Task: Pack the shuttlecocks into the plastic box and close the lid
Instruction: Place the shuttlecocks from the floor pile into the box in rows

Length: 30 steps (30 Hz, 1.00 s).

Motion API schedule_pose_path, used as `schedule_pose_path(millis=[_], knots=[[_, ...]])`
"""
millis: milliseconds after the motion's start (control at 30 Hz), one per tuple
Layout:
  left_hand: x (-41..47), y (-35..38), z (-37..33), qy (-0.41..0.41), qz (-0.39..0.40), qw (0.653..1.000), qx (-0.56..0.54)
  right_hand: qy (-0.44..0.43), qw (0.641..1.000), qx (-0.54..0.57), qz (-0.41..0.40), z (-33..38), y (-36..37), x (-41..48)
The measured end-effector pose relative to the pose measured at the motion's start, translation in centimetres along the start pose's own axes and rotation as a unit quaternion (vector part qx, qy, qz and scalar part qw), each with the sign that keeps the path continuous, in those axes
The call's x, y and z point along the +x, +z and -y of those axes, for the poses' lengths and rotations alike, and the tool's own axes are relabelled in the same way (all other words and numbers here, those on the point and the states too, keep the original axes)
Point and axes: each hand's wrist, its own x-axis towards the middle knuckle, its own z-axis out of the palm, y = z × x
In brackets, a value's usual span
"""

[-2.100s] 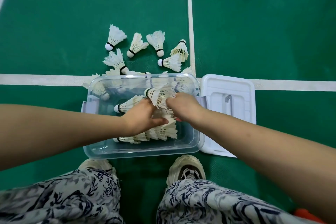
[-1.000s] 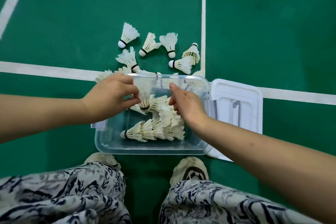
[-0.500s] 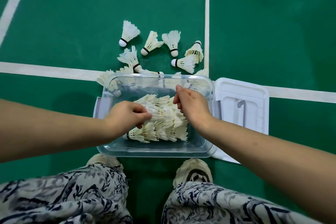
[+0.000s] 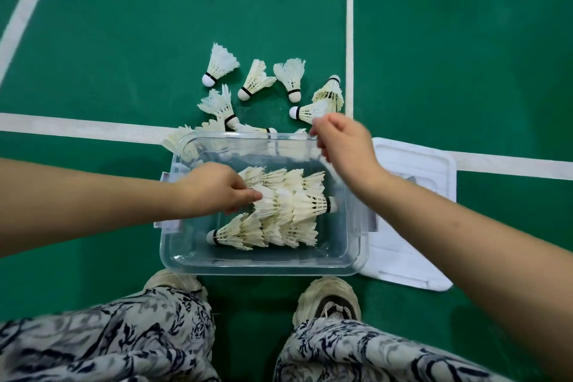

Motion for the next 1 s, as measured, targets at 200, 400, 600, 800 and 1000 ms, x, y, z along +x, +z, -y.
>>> schedule_pose_path(millis=[200, 400, 600, 800, 1000], knots=[[0.9, -4.7, -2.0, 0.124, -0.18, 0.975, 0.034, 0.004, 0.991, -0.089, -0.096, -0.4, -3.7, 6.3], [3.7, -7.4, -2.5, 0.149, -0.279, 0.949, 0.013, 0.047, 0.956, -0.29, -0.002, -3.2, -3.8, 10.7], [5.3, -7.4, -0.5, 0.141, -0.262, 0.954, 0.032, 0.034, 0.924, -0.376, 0.061, -4.4, -2.6, 13.2], [6.2, -6.6, 0.8, 0.147, -0.244, 0.959, 0.014, -0.002, 0.909, -0.41, 0.078, -5.0, -1.3, 15.0], [6.3, -6.4, 1.3, 0.158, -0.222, 0.962, 0.021, -0.04, 0.929, -0.367, 0.038, -5.7, -0.9, 15.3]])
